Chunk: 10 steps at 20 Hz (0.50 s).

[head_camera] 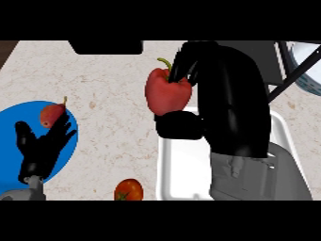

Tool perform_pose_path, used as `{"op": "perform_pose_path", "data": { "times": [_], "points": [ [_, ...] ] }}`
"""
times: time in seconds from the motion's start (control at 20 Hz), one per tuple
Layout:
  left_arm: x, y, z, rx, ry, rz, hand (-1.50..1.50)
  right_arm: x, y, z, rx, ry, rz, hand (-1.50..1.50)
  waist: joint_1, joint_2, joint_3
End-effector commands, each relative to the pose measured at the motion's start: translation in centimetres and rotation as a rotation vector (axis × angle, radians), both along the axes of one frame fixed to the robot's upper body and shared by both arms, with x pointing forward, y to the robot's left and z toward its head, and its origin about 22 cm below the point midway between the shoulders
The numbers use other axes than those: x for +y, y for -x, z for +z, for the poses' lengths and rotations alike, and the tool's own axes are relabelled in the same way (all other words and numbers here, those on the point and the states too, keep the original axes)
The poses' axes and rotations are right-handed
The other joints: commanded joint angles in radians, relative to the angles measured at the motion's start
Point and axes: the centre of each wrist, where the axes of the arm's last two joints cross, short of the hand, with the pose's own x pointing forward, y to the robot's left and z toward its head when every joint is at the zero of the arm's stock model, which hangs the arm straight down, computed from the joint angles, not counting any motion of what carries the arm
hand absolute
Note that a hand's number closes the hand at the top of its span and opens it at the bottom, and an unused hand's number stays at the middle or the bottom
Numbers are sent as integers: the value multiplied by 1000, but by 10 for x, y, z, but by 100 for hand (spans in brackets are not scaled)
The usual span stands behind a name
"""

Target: Pick the bell pepper from the tray and place it in the tiered shelf

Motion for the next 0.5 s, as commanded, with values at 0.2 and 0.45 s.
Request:
{"op": "perform_pose_path", "data": {
  "times": [0.2, 0.45],
  "points": [
    [-6, 3, -15, 25, -11, 10, 0, -38, -24, 78, 15, -31, -155, 150, -4, 5, -2],
    [-12, 4, -17, 14, 10, -5, 0, -68, -62, 110, -15, -69, -208, 150, 5, 9, -2]
  ]
}}
